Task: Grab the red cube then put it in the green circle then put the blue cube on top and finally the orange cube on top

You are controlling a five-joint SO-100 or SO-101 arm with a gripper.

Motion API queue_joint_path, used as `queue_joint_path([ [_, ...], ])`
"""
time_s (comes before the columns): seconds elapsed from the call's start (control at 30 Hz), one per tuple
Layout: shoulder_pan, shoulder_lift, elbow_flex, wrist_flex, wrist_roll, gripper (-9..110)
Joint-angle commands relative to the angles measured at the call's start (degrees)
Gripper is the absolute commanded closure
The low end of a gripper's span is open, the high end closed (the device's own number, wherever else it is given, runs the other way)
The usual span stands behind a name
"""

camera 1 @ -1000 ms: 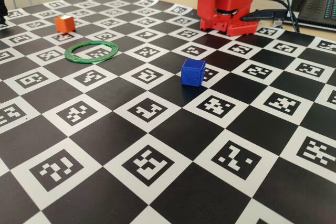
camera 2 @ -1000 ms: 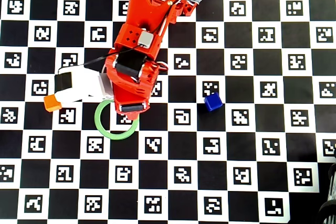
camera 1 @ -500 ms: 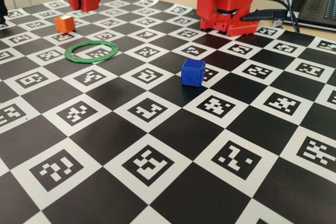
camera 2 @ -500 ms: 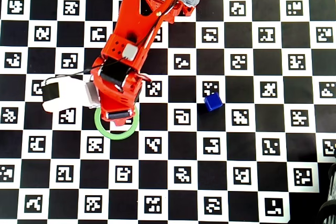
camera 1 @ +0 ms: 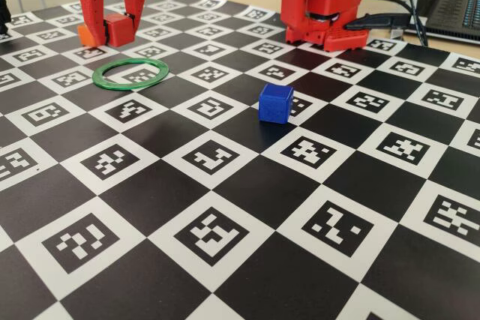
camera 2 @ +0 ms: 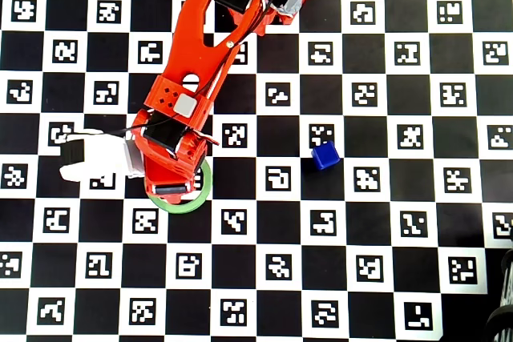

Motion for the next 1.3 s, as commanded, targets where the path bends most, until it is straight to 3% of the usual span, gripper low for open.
queue_joint_path([
  [0.0,0.4,2.2,0.4,-1.9,1.8,94],
  [1.27,1.0,3.0,11.2,-14.8,2.0,94],
])
